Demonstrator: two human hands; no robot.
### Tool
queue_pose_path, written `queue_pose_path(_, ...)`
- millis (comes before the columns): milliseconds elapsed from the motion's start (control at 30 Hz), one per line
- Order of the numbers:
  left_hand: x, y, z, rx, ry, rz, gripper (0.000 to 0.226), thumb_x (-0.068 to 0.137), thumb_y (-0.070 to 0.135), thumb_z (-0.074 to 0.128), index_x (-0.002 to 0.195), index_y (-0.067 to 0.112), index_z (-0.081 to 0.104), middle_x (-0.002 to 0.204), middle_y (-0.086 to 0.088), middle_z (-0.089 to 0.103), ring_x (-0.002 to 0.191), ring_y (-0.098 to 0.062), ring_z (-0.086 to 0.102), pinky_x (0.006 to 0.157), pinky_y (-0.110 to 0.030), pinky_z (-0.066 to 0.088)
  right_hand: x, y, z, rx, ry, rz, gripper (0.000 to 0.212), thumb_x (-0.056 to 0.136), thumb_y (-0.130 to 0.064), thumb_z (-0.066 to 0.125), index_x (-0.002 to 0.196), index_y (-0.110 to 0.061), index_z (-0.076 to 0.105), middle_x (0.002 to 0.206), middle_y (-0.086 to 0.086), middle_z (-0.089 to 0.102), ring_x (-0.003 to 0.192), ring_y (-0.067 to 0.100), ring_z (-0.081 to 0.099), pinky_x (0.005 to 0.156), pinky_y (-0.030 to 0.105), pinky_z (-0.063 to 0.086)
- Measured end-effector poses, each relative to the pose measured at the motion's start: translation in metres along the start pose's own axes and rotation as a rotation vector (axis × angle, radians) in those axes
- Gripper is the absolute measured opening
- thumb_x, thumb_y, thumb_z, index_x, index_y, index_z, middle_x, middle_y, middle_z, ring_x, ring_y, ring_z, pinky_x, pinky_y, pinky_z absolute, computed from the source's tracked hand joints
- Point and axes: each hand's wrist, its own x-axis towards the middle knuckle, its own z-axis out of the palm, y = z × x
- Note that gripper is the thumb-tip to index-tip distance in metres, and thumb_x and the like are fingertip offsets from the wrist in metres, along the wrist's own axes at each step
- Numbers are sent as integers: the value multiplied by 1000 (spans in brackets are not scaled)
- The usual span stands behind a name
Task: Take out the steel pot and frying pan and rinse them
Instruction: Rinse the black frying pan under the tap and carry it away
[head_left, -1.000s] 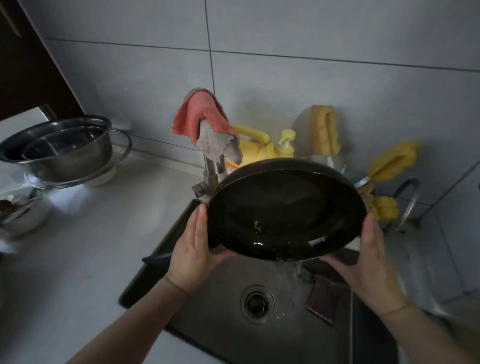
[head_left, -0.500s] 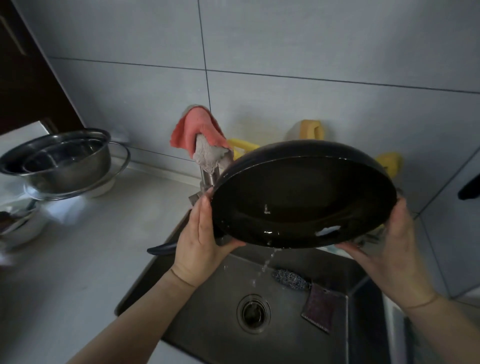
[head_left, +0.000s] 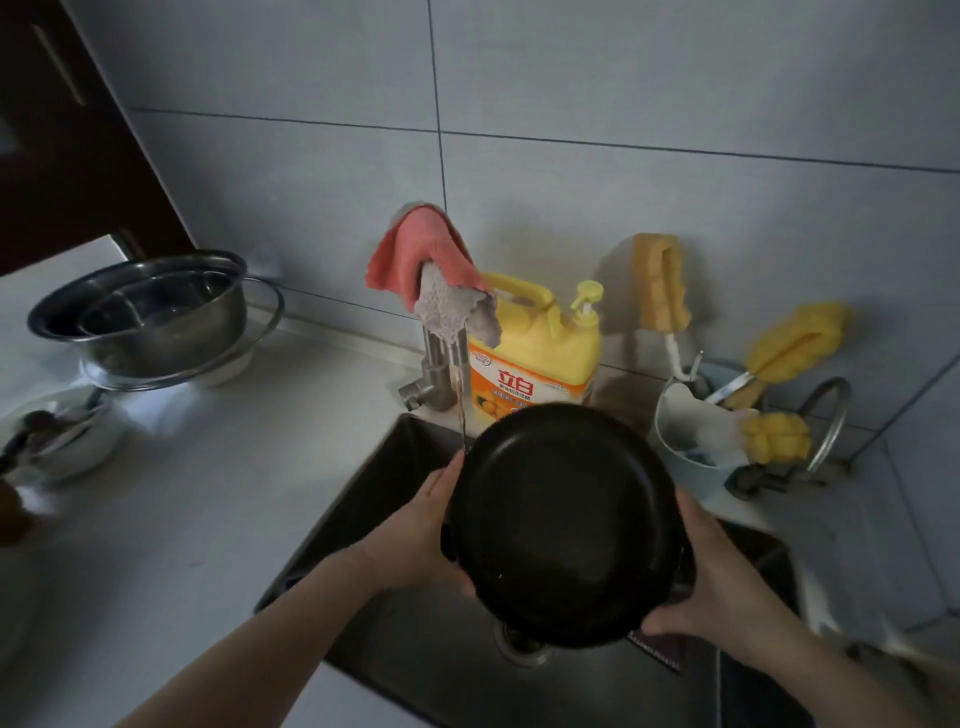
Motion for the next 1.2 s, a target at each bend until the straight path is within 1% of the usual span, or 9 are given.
queue_pose_path(133, 2, -50, -17, 139, -250, -173, 134, 39, 66, 87, 139, 65, -2, 153, 16, 28, 138, -16, 35, 112, -48, 33, 9, -15, 14, 90, -255, 214, 130, 47, -40, 94, 150, -35, 15, 139, -18, 34, 132, 6, 31, 113, 30, 29)
queue_pose_path(233, 11, -84, -32, 313, -209, -316, 126, 24, 79, 81, 128, 76, 10, 132, 16, 55, 113, -20, 59, 93, -46, 49, 22, -36, 28, 189, -397, 311, 100, 58, -32, 90, 136, -43, 29, 114, -26, 41, 111, 0, 37, 92, 21, 38)
queue_pose_path(333, 31, -117, -59, 368, -297, -346, 123, 27, 76, 84, 131, 67, 19, 128, 26, 54, 110, -5, 57, 95, -33, 47, 33, -42, 49, 277, -391, 374, 96, 53, -34, 93, 132, -44, 39, 125, -21, 49, 115, 3, 44, 102, 28, 41)
queue_pose_path(400, 41, -138, -78, 476, -255, -406, 126, 17, 84, 78, 127, 73, 18, 125, 20, 59, 104, -12, 62, 89, -38, 52, 36, -41, 64, 347, -357, 377, 101, 48, -34, 95, 132, -44, 40, 121, -22, 51, 119, 6, 48, 108, 33, 40)
queue_pose_path(600, 17, -7, -140, 512, -519, -362, 112, 52, 46, 91, 144, 28, 29, 134, 9, 48, 123, -17, 48, 107, -39, 41, 39, -34, 109, 581, -281, 281, 117, 32, -24, 100, 133, -45, 44, 130, -9, 59, 115, 11, 61, 100, 39, 51)
queue_pose_path(800, 7, 39, -142, 536, -322, -94, 120, 57, 30, 91, 149, 31, 13, 138, 4, 33, 128, -18, 33, 105, -34, 34, 26, -30, 134, 784, -68, 216, 142, 22, -22, 101, 137, -54, 25, 131, -18, 50, 111, 5, 62, 95, 35, 53)
queue_pose_path(933, 4, 26, -123, 507, -141, 103, 139, 57, 31, 90, 152, 30, -11, 154, 4, 14, 130, -17, 36, 102, -26, 31, 17, -29, 119, 706, 109, 129, 146, 45, -2, 95, 153, -40, 4, 141, -18, 42, 118, -14, 49, 88, 7, 45)
queue_pose_path(1100, 2, -3, -82, 321, -13, 143, 141, 59, 44, 87, 147, 40, -23, 157, 9, 4, 135, -16, 35, 113, -36, 32, 5, -27, 71, 470, 151, 44, 145, 43, -26, 99, 145, -61, 1, 144, -31, 37, 136, -3, 33, 114, 34, 28)
queue_pose_path(1200, 3, -14, -58, 117, -44, 78, 140, 58, 42, 88, 146, 45, -20, 155, 14, 7, 138, -9, 22, 117, -32, 19, 3, -30, 34, 301, 85, 33, 144, 36, -33, 99, 143, -60, 6, 140, -31, 39, 133, -7, 35, 113, 27, 30)
